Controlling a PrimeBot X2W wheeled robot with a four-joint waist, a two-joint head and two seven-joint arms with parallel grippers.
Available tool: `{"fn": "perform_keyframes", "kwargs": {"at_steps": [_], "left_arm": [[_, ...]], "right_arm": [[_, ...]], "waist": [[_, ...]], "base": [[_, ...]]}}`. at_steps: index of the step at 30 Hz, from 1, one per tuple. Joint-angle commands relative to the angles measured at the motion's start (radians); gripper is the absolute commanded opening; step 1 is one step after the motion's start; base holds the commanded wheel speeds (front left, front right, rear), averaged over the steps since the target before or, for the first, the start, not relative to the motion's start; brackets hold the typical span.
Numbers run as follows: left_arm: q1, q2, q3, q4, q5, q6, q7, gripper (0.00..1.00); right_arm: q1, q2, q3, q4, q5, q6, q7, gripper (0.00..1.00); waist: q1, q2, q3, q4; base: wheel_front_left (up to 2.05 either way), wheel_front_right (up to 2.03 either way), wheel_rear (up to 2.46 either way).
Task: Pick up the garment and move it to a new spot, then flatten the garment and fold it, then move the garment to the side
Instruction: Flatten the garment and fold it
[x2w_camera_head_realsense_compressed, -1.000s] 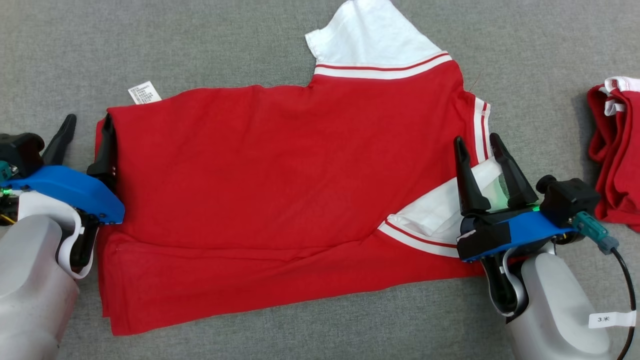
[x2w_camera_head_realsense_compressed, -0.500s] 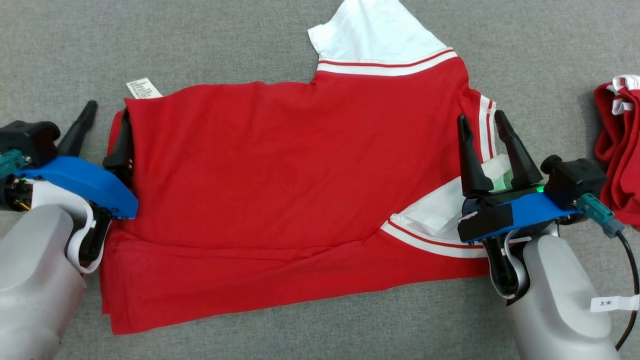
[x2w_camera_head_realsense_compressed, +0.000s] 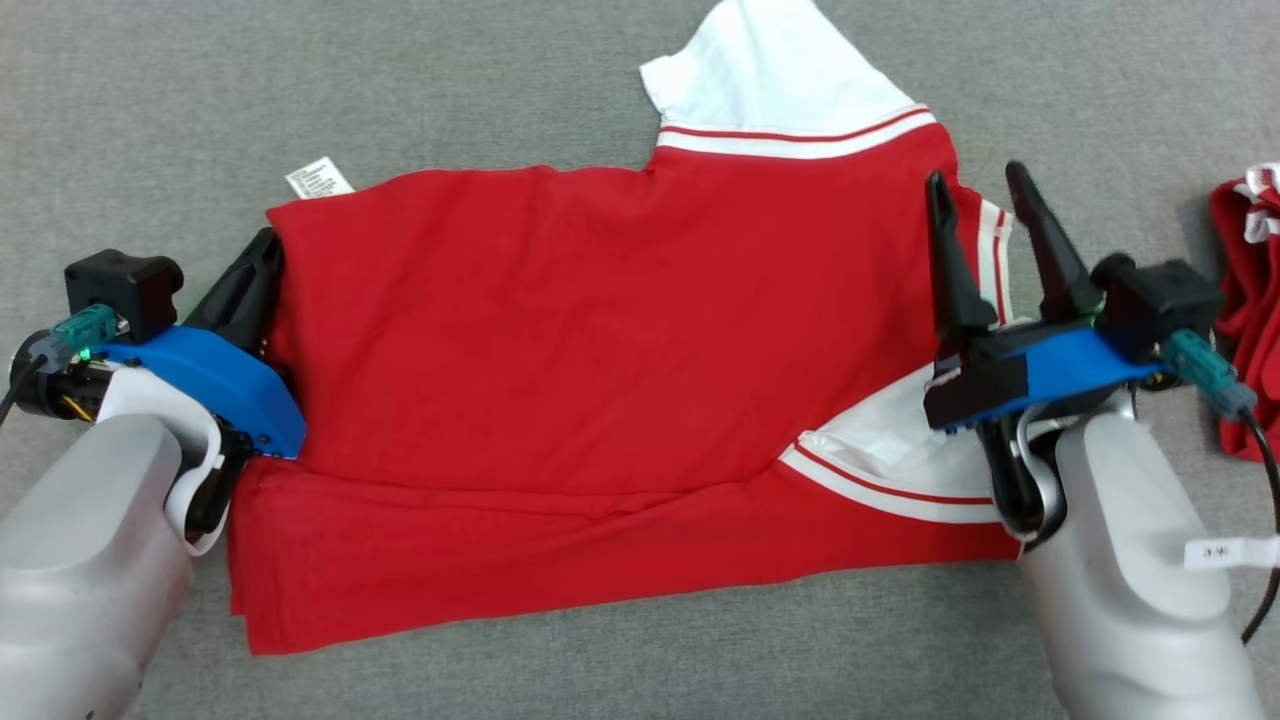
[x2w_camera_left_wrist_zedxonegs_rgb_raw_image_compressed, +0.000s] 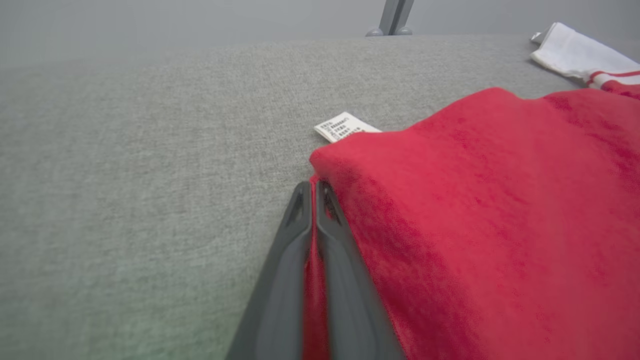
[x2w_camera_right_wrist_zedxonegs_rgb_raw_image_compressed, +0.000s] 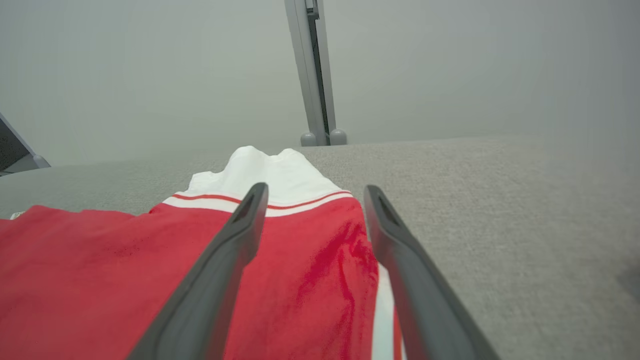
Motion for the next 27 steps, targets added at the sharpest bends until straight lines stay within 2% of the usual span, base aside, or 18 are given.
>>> {"fn": "perform_keyframes", "kwargs": {"at_steps": [1, 4, 8, 12, 21, 27], "left_arm": [[0.02, -0.002, -0.001, 0.021, 0.004, -0.001, 0.012, 0.0], [-0.003, -0.01, 0.077, -0.01, 0.028, 0.0, 0.007, 0.0], [0.026, -0.043, 0.199, -0.066, 0.095, 0.0, 0.007, 0.0], [0.066, -0.09, 0.27, -0.149, 0.161, 0.0, 0.007, 0.0], [0.093, -0.184, 0.254, -0.291, 0.203, 0.0, 0.007, 0.0], [0.074, -0.217, 0.224, -0.343, 0.194, 0.0, 0.007, 0.0]], "right_arm": [[-0.047, -0.005, -0.012, 0.022, -0.044, 0.0, 0.0, 1.0], [-0.132, -0.005, -0.054, 0.096, -0.121, 0.0, 0.013, 1.0], [-0.255, -0.005, -0.133, 0.171, -0.248, 0.0, 0.093, 1.0], [-0.35, -0.004, -0.208, 0.216, -0.383, 0.0, 0.203, 1.0], [-0.471, -0.006, -0.389, 0.228, -0.661, 0.0, 0.457, 1.0], [-0.509, -0.005, -0.48, 0.207, -0.762, 0.0, 0.578, 1.0]], "waist": [[0.0, 0.0001, 0.0, 0.014], [0.0, 0.0001, -0.001, 0.047], [0.0, 0.0001, -0.001, 0.104], [0.0, 0.0001, 0.004, 0.167], [0.0, 0.0001, 0.054, 0.299], [0.0, 0.0001, 0.094, 0.365]], "base": [[0.0, 0.0, 0.0], [0.0, 0.0, 0.0], [0.0, 0.0, 0.0], [0.0, 0.0, 0.0], [0.0, 0.0, 0.0], [0.0, 0.0, 0.0]]}}
